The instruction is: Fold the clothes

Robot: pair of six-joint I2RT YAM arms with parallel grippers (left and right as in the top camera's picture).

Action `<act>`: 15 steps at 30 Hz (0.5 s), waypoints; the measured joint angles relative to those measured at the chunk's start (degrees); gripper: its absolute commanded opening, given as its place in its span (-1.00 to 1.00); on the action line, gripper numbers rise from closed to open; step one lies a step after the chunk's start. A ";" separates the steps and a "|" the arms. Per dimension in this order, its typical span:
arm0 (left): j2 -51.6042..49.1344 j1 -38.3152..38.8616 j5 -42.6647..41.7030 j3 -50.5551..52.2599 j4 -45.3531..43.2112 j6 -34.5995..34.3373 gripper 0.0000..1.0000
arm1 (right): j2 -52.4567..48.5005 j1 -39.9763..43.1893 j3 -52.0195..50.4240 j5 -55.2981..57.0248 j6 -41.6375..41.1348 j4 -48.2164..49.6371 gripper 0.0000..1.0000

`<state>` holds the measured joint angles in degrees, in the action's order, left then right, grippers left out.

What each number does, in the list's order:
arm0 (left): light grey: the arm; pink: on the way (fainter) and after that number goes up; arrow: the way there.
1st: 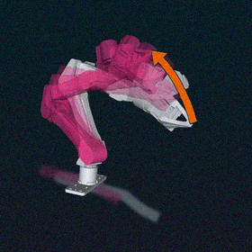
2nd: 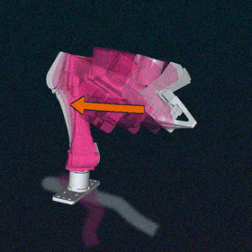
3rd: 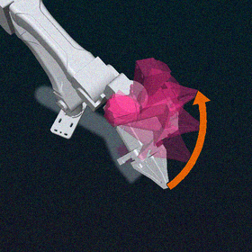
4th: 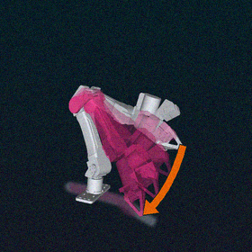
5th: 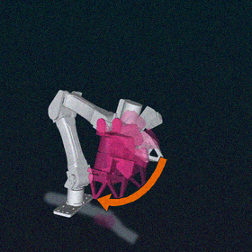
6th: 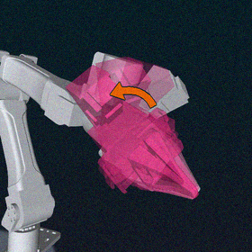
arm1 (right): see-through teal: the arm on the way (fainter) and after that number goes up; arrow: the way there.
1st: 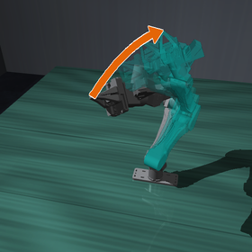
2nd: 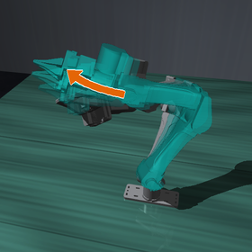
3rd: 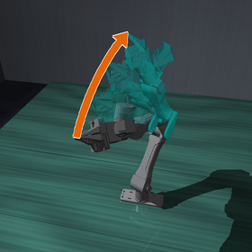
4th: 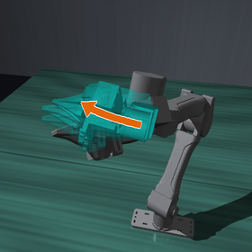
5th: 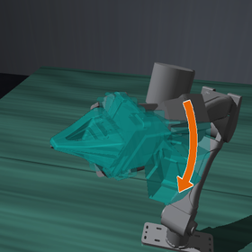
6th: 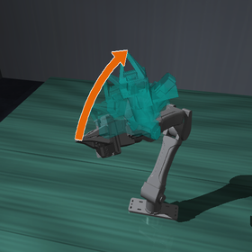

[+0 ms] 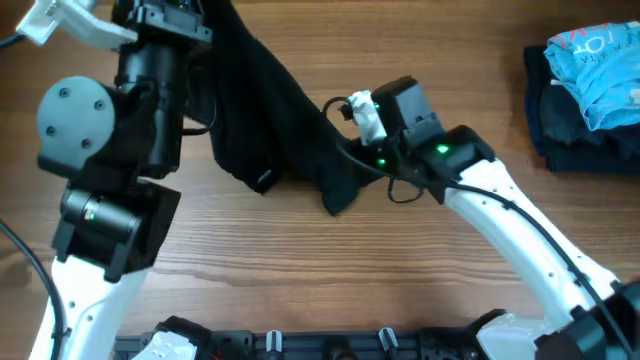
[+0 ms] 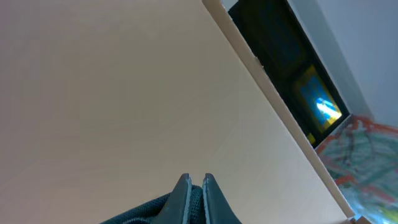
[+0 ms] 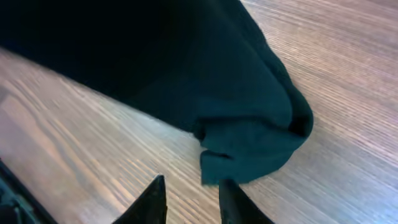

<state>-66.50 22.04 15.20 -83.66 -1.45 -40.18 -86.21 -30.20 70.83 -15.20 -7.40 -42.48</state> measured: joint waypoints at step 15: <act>0.15 0.00 0.44 -0.09 6.23 1.14 -0.92 | -12.87 -2.99 -0.22 1.81 3.85 0.11 0.44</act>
<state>-66.35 22.04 15.64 -83.74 4.78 -39.05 -99.09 -33.19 70.61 -13.39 -3.55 -42.37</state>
